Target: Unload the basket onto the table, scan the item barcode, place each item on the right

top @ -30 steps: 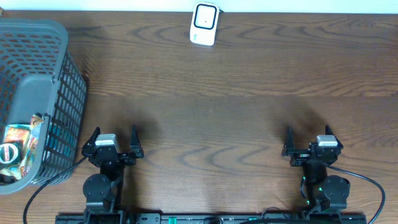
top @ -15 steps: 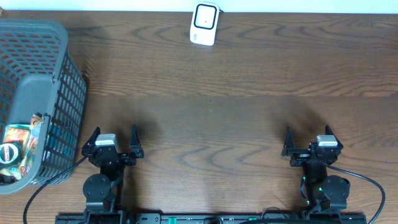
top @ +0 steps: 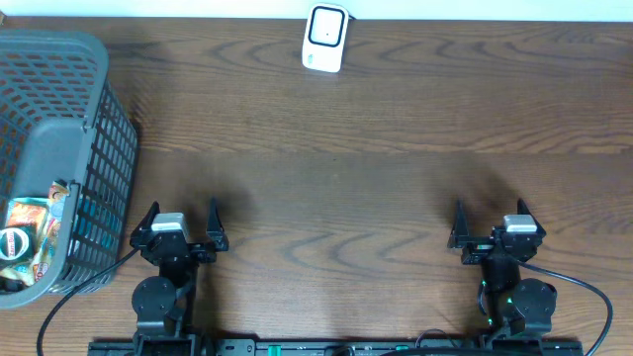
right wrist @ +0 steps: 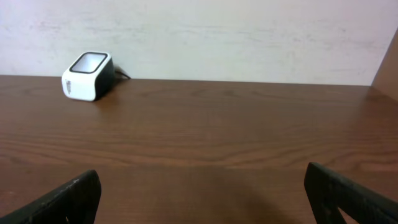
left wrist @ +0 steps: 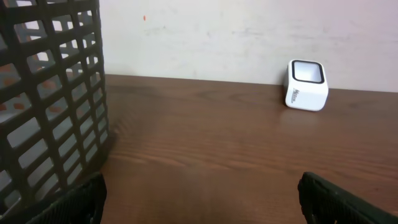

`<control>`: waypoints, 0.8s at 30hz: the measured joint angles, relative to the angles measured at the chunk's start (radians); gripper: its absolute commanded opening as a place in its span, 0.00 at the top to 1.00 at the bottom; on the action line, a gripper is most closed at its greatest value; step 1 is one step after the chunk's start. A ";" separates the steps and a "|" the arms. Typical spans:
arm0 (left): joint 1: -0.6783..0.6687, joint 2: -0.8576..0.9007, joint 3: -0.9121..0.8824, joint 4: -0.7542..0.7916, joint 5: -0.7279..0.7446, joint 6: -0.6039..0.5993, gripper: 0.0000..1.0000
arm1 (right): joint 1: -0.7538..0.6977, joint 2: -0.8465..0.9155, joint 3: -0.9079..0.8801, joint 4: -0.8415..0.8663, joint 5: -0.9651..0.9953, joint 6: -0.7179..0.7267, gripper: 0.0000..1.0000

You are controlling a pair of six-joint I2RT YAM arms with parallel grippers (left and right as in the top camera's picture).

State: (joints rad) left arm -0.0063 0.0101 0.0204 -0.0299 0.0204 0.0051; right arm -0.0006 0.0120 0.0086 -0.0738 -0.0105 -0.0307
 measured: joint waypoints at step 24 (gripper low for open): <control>0.000 0.000 0.000 0.007 0.054 -0.013 0.02 | 0.000 0.000 0.000 0.000 0.000 0.000 0.01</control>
State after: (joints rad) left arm -0.0067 0.0105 0.0204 -0.0231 0.0742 -0.0078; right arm -0.0006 0.0120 0.0086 -0.0738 -0.0105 -0.0311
